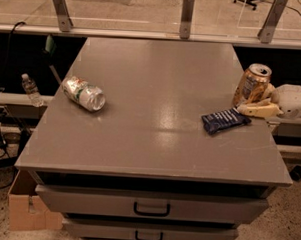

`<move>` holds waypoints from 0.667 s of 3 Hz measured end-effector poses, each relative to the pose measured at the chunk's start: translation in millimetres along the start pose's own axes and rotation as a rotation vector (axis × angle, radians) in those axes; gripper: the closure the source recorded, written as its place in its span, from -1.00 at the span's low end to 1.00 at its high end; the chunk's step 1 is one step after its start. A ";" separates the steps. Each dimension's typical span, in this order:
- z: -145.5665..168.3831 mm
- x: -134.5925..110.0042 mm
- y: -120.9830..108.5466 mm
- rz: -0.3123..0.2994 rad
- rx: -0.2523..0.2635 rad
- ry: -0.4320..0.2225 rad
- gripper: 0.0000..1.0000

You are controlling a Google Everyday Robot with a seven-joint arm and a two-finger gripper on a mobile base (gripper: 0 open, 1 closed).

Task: Place orange can upright

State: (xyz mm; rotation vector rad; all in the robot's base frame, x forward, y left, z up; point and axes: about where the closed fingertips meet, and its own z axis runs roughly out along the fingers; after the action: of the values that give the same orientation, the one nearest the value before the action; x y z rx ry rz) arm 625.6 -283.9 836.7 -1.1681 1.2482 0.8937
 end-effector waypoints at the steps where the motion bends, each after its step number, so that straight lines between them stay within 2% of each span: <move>1: -8.3 4.2 0.5 0.005 0.010 0.009 -1.00; 2: -16.9 -1.5 -1.5 0.004 0.031 0.018 -1.00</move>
Offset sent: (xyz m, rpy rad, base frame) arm -0.0123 -0.0669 0.0430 -0.0461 0.0021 -0.1337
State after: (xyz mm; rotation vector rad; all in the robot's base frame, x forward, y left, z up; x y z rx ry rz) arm 623.0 -300.5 839.5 -1.1517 1.2748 0.8661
